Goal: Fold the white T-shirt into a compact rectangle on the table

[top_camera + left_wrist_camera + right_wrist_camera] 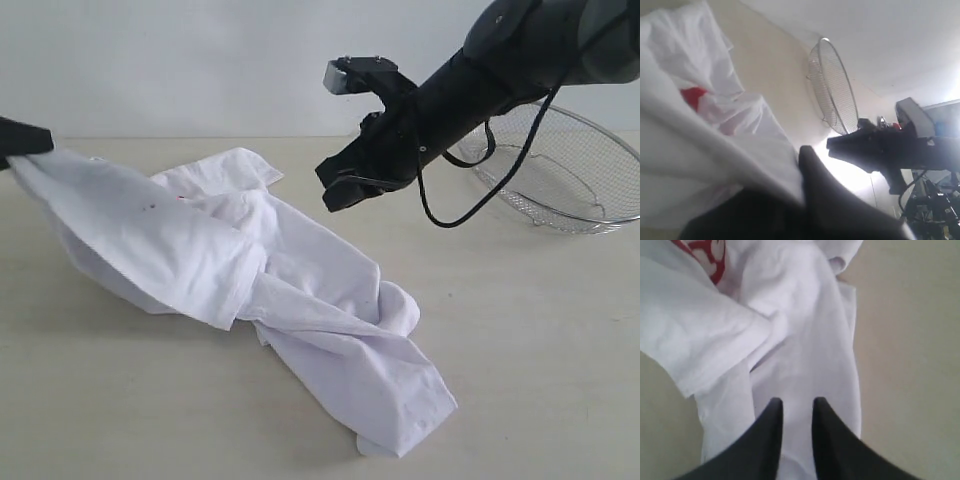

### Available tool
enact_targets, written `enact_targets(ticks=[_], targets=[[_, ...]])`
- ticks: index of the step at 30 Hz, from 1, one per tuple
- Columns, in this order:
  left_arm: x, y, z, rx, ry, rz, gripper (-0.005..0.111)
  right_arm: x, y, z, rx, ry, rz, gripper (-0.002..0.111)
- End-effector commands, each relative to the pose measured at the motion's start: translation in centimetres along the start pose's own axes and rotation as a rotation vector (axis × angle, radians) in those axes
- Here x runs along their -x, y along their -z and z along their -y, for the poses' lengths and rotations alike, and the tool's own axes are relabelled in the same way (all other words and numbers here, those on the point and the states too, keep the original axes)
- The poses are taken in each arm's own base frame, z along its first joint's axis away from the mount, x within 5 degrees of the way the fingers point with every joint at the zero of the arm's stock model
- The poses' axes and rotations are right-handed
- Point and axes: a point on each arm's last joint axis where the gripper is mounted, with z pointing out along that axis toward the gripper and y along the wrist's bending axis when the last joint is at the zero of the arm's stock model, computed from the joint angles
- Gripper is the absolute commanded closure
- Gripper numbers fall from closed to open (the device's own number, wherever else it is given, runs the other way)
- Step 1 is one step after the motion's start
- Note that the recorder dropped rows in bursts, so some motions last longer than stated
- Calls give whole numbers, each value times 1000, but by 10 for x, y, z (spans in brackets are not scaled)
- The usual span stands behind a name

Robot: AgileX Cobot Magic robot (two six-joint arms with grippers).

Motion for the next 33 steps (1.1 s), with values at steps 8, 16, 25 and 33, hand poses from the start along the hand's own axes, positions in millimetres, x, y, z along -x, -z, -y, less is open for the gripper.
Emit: enact_targets(ticks=[8,16,25,33], targets=[[-49,-10,-40,176,197,-11,102,3,-47,6,22,0,65,72],[-53,-9,-51,271,211,20,102,-17,-78,19,13,-58,-35,52],[-45,-8,-47,255,188,28,102,-23,-76,28,-89,-26,-103,51],[-44,-7,-49,271,187,37,102,-37,-73,34,-158,-22,-253,51]])
